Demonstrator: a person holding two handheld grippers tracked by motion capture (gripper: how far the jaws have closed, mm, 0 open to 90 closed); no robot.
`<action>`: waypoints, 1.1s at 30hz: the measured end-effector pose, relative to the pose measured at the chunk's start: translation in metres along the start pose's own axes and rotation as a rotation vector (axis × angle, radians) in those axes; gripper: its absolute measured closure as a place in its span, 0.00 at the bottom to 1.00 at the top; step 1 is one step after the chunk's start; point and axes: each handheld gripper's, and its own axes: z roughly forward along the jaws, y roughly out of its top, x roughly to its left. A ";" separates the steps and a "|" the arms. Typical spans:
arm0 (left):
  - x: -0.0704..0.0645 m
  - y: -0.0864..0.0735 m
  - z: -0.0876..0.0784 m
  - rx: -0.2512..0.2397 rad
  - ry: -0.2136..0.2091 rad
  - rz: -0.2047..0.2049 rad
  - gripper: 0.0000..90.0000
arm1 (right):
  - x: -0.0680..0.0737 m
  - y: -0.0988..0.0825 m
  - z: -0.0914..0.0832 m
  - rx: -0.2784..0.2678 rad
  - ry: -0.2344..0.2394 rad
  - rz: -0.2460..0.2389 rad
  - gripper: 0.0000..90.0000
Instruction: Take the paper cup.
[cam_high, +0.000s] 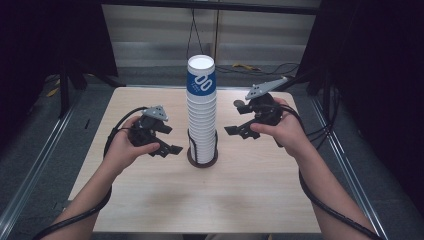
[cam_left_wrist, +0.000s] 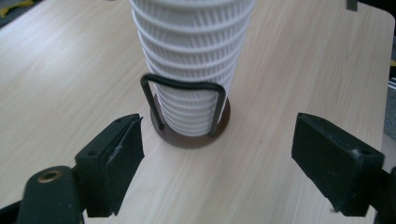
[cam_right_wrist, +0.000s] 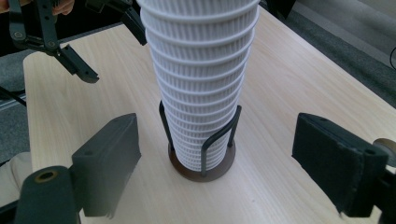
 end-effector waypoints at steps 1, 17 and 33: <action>0.000 0.003 -0.001 -0.002 0.004 -0.002 0.18 | 0.000 0.000 0.000 0.000 0.000 0.000 0.16; 0.006 0.046 -0.021 -0.058 0.017 0.028 0.18 | 0.001 0.040 -0.001 -0.022 0.000 -0.038 0.16; 0.006 0.070 -0.027 -0.092 0.031 0.049 0.18 | 0.000 0.057 0.004 -0.083 0.011 -0.024 0.16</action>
